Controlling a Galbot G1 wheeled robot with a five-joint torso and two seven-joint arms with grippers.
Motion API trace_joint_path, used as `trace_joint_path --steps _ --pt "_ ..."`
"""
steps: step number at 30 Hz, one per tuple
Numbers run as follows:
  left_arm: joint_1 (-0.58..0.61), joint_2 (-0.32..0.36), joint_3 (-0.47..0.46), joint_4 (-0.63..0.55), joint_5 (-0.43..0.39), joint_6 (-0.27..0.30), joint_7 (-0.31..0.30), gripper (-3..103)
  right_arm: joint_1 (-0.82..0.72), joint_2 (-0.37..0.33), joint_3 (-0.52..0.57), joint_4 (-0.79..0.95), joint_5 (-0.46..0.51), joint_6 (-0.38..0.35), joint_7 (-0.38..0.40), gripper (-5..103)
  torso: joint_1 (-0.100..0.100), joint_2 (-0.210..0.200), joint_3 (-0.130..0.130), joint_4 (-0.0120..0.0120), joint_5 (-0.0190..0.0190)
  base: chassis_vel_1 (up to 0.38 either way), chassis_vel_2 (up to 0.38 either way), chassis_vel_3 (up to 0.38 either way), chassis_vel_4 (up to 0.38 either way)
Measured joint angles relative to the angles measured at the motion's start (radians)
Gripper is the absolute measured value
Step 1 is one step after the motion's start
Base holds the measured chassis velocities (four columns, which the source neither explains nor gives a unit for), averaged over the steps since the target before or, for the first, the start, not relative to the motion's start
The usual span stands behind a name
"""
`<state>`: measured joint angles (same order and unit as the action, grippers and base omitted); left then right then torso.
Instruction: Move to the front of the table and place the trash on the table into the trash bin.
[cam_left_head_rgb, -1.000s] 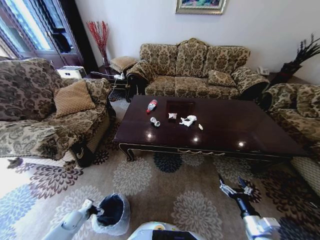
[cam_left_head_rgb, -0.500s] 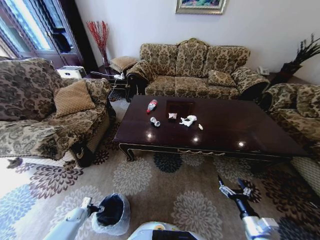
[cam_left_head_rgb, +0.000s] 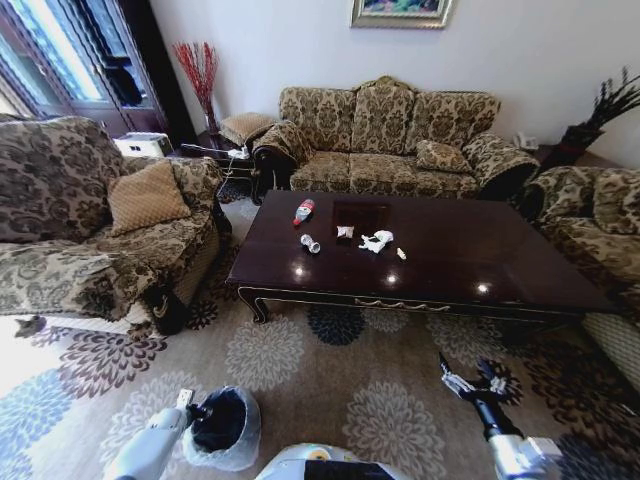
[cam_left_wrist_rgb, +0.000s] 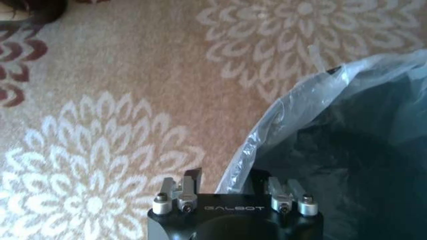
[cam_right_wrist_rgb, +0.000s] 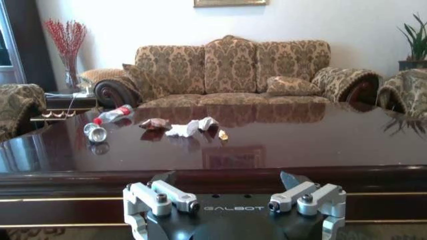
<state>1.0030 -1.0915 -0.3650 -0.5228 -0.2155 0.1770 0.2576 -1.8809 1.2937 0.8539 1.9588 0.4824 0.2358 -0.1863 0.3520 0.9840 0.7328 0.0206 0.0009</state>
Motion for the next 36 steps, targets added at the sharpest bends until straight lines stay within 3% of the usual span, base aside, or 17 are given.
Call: trace_joint_path --steps 2,4,5,7,11,14,26,34,36 --pt "0.006 -0.005 -0.012 -0.002 0.001 -0.009 0.005 40 0.002 0.000 -0.001 -0.002 0.002 0.001 0.000 100 0.000 0.000 0.000 0.0003 0.0001 0.000 0.000 0.000 0.000" --pt "0.006 -0.008 -0.013 -0.005 0.001 -0.014 0.008 40 0.003 0.001 -0.002 -0.002 0.002 0.001 0.000 100 0.000 0.000 0.000 0.0002 0.0000 0.000 0.000 0.000 0.000" --pt "0.008 -0.011 -0.015 -0.010 0.000 -0.024 0.011 29 0.003 0.001 -0.003 -0.002 0.002 0.001 0.000 100 0.000 0.000 0.000 -0.0001 -0.0002 0.000 0.000 0.000 0.000" --pt "0.010 -0.011 -0.015 -0.012 0.000 -0.026 0.011 29 0.003 0.001 -0.004 -0.002 0.002 0.001 0.000 100 0.000 0.000 0.000 0.0000 -0.0001 0.000 0.000 0.000 0.000" --pt "0.033 -0.005 -0.012 -0.054 -0.006 -0.035 0.014 8 0.006 0.002 -0.005 -0.002 0.004 0.002 0.000 100 0.000 0.000 0.000 0.0001 -0.0017 0.000 0.000 0.000 0.000" --pt "0.046 -0.002 -0.012 -0.060 -0.005 -0.054 0.015 3 0.007 0.002 -0.005 -0.002 0.010 0.002 0.000 100 0.000 0.000 0.000 0.0003 -0.0008 0.000 0.000 0.000 0.000" --pt "0.108 0.017 -0.037 -0.148 -0.016 -0.079 -0.006 0 0.020 0.001 -0.010 0.007 0.015 0.001 0.003 100 0.000 0.000 0.000 -0.0001 -0.0017 0.000 0.000 0.000 0.000" --pt "0.239 0.093 -0.108 -0.340 -0.060 -0.044 -0.034 0 0.048 0.008 -0.031 0.016 0.010 -0.002 0.003 100 0.000 0.000 0.000 0.0001 -0.0004 0.000 0.000 0.000 0.000" --pt "0.291 0.115 -0.148 -0.416 -0.088 -0.027 -0.045 0 0.064 0.018 -0.037 0.016 0.001 -0.001 0.003 100 0.000 0.000 0.000 0.0004 -0.0019 0.000 0.000 0.000 0.000"
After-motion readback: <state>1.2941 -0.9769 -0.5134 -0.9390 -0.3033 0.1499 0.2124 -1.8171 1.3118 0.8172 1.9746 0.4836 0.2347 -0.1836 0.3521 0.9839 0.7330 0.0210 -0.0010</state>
